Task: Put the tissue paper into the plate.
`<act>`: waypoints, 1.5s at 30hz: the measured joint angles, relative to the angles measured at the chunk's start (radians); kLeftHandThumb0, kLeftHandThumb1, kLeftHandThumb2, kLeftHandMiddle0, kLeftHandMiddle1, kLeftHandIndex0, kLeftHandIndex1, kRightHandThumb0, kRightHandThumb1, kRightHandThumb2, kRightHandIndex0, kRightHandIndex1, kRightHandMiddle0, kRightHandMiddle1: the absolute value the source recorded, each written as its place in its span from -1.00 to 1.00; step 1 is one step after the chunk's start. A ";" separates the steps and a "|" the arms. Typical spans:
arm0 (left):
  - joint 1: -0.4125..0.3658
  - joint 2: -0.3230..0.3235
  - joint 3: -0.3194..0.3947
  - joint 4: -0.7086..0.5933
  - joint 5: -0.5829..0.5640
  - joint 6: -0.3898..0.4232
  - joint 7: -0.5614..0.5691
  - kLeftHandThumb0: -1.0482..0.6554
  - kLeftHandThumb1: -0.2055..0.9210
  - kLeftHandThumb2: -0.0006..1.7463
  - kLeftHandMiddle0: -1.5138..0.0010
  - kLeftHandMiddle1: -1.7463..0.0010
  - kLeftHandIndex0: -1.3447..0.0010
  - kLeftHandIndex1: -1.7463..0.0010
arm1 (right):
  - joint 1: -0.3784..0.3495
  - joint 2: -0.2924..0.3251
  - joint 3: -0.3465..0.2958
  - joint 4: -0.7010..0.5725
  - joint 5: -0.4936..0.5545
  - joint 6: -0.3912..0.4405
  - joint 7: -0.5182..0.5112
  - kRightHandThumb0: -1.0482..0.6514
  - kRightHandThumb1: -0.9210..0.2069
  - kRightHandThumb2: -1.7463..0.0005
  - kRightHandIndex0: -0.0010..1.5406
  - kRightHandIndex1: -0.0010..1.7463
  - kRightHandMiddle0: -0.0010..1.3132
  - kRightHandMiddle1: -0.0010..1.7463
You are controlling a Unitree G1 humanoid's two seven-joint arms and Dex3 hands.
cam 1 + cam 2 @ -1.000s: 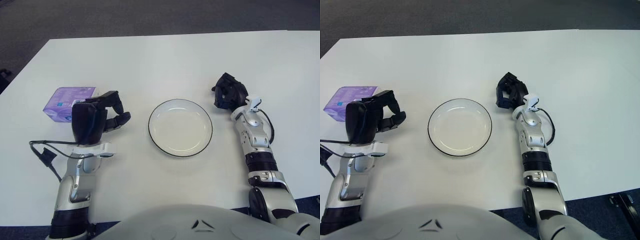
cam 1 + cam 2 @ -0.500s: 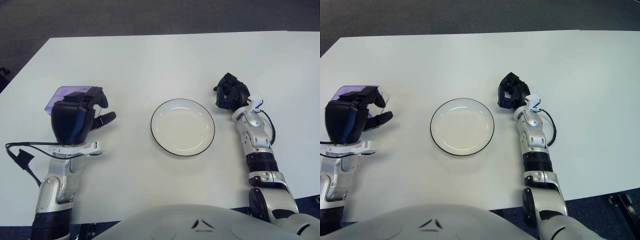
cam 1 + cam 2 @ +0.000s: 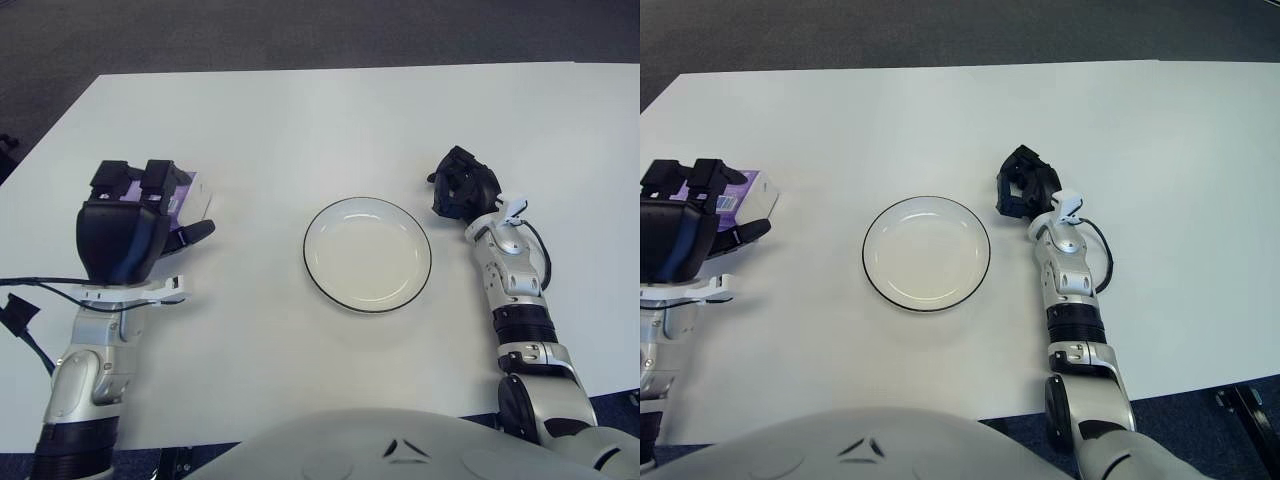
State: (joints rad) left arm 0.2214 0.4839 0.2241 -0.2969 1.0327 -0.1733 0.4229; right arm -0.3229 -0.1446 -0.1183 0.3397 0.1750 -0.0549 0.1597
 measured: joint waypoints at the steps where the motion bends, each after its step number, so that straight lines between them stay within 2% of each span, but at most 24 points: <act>1: 0.001 0.008 0.002 0.000 0.005 0.006 -0.005 -0.85 0.91 -0.55 0.96 0.61 1.00 -0.07 | 0.000 0.000 0.000 0.000 0.000 0.000 0.001 -0.32 0.03 -0.47 0.64 1.00 -0.09 1.00; 8: 0.004 0.026 0.010 -0.027 0.033 0.080 -0.045 -0.93 0.99 -0.65 0.99 0.90 1.00 0.27 | 0.000 -0.001 -0.004 0.003 -0.001 0.000 0.006 -0.32 0.03 -0.47 0.63 1.00 -0.10 1.00; 13: 0.008 0.029 0.010 -0.071 0.041 0.131 -0.118 -0.99 1.00 -0.46 1.00 0.99 1.00 0.62 | 0.000 -0.001 -0.004 0.003 -0.003 0.004 0.006 -0.32 0.02 -0.47 0.62 1.00 -0.10 1.00; 19: 0.018 0.066 0.017 -0.121 0.031 0.155 -0.246 -1.00 1.00 -0.33 1.00 1.00 1.00 0.92 | 0.000 -0.001 -0.004 0.003 -0.005 0.008 0.006 -0.32 0.02 -0.46 0.62 1.00 -0.10 1.00; 21: 0.018 0.089 0.020 -0.123 0.007 0.147 -0.283 -1.00 1.00 -0.33 1.00 1.00 1.00 0.96 | 0.000 -0.001 -0.004 0.003 -0.005 0.009 0.006 -0.32 0.02 -0.46 0.62 1.00 -0.10 1.00; 26: 0.010 0.150 0.038 -0.109 -0.080 0.112 -0.359 -1.00 1.00 -0.35 1.00 1.00 1.00 0.99 | 0.000 -0.001 -0.004 0.003 -0.005 0.012 0.006 -0.32 0.02 -0.46 0.62 1.00 -0.10 1.00; 30: -0.006 0.211 0.048 -0.077 -0.165 0.079 -0.445 -1.00 1.00 -0.29 1.00 1.00 1.00 1.00 | 0.000 -0.001 -0.005 0.005 -0.005 0.011 0.007 -0.32 0.01 -0.46 0.62 1.00 -0.10 1.00; 33: -0.027 0.273 0.056 -0.025 -0.243 0.034 -0.506 -1.00 1.00 -0.20 1.00 1.00 1.00 1.00 | 0.000 -0.001 -0.005 0.006 -0.005 0.011 0.009 -0.32 0.01 -0.46 0.62 1.00 -0.10 1.00; 38: -0.079 0.374 0.057 0.120 -0.384 -0.097 -0.564 -1.00 1.00 -0.08 1.00 1.00 1.00 1.00 | 0.000 -0.002 -0.005 0.006 -0.005 0.011 0.008 -0.32 0.01 -0.46 0.62 1.00 -0.10 1.00; 41: -0.138 0.409 0.025 0.219 -0.450 -0.163 -0.599 -1.00 1.00 -0.08 1.00 1.00 1.00 1.00 | 0.003 -0.005 -0.005 0.006 -0.007 0.011 0.007 -0.32 0.01 -0.46 0.62 1.00 -0.10 1.00; 45: -0.231 0.424 -0.042 0.365 -0.527 -0.234 -0.661 -1.00 1.00 -0.13 1.00 1.00 1.00 1.00 | 0.003 -0.007 -0.004 0.005 -0.008 0.011 0.007 -0.32 0.01 -0.46 0.62 1.00 -0.10 1.00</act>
State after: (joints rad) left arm -0.0098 0.9080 0.1820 0.0679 0.5059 -0.4071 -0.2385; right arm -0.3198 -0.1520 -0.1225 0.3451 0.1674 -0.0435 0.1668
